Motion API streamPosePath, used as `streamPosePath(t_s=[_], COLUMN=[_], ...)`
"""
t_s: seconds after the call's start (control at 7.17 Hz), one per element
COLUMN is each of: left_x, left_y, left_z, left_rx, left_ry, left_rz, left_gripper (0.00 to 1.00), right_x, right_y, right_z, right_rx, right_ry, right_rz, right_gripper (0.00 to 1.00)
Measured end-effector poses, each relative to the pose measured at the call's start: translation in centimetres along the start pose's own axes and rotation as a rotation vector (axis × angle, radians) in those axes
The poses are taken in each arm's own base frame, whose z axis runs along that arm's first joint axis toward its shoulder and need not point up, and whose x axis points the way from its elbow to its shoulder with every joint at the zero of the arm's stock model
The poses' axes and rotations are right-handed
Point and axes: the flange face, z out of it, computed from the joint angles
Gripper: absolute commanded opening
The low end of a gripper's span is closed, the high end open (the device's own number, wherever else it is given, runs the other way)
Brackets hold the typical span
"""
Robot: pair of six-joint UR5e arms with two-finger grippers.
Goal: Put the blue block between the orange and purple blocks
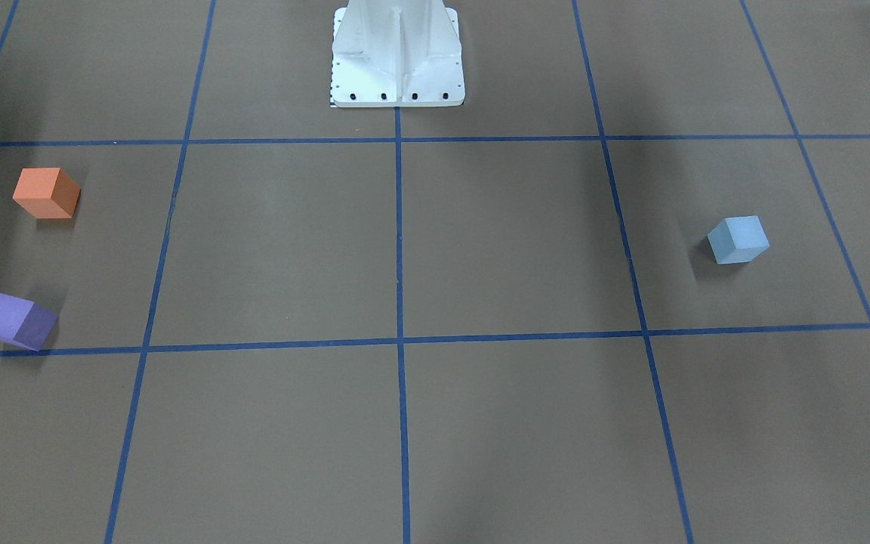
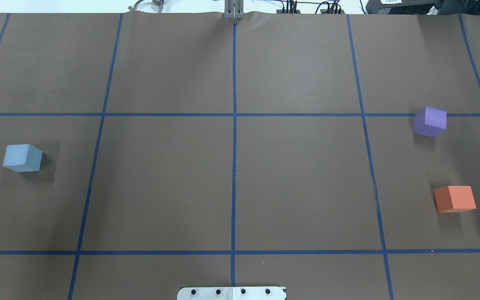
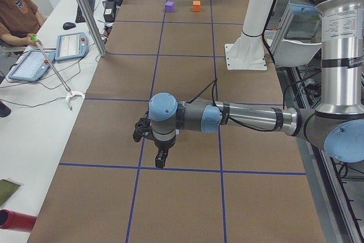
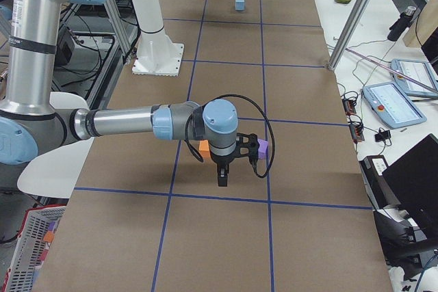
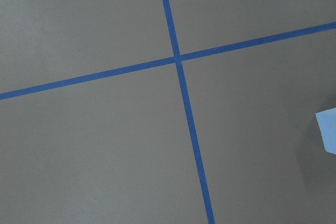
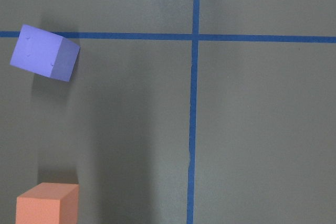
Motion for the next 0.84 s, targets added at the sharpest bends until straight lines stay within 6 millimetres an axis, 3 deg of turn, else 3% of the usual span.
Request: streamPosePath(t_s=[0.56, 0.84], left_x=[0.6, 3.1], left_y=[-0.8, -2.6], left_z=[-0.7, -3.4], left_rx=[0.02, 0.08], left_ry=[-0.002, -0.005], left_rz=[0.017, 0.037], left_gripper=[1.0, 1.0], right_x=[-0.1, -0.3], right_y=[-0.7, -0.8], right_z=[-0.1, -0.3], right_rx=[0.008, 0.012], right_ry=[-0.002, -0.002], right_rz=[-0.014, -0.017], right_gripper=[1.0, 1.0])
